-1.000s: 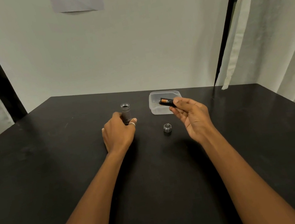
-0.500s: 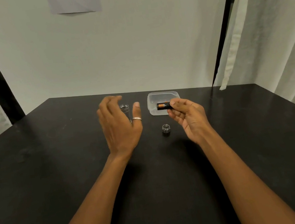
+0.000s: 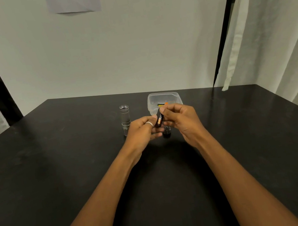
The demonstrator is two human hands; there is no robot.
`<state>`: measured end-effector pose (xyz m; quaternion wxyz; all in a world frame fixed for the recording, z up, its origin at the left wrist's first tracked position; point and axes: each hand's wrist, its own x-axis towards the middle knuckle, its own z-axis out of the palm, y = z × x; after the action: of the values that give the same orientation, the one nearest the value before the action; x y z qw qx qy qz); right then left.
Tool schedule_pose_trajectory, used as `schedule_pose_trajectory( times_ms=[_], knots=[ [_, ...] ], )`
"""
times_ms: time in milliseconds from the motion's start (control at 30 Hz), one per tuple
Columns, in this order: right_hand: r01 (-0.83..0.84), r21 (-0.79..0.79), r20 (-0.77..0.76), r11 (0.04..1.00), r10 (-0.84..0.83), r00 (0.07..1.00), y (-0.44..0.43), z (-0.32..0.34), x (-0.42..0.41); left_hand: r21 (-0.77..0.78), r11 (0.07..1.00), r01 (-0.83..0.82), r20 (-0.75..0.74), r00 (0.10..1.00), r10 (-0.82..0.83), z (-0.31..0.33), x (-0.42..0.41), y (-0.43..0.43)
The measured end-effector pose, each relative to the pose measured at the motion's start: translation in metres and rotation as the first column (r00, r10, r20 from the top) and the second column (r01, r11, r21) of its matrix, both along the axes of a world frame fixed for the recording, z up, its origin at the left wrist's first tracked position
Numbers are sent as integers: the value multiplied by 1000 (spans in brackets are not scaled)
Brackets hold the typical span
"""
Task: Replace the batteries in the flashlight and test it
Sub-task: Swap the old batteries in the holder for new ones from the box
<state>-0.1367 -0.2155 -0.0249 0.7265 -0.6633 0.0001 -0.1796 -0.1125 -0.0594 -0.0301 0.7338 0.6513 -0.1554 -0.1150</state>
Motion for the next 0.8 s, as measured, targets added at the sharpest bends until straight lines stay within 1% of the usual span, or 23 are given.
schedule_pose_trajectory(
  times_ms=[167, 233, 300, 467, 567, 800],
  knots=[
    [121, -181, 70, 976, -110, 992, 6, -2, 4, -153, 986, -61, -105, 993, 45, -3, 8, 4],
    [129, -297, 71, 946, -113, 991, 8, -4, 3, -182, 980, -83, -125, 990, 60, -4, 11, 5],
    [114, -369, 87, 922, -88, 992, 11, -4, 2, -194, 977, -89, -132, 989, 64, -6, 13, 6],
    [88, -456, 112, 886, -41, 993, 14, -3, -1, -163, 982, -100, -105, 991, 84, -9, 15, 5],
    [95, -510, 110, 855, -45, 993, 15, -3, -1, -140, 986, -95, -89, 993, 83, -10, 15, 6],
    [115, -531, 121, 840, -59, 991, 12, -4, -2, -111, 987, -112, -90, 991, 103, -8, 13, 5]
  ],
)
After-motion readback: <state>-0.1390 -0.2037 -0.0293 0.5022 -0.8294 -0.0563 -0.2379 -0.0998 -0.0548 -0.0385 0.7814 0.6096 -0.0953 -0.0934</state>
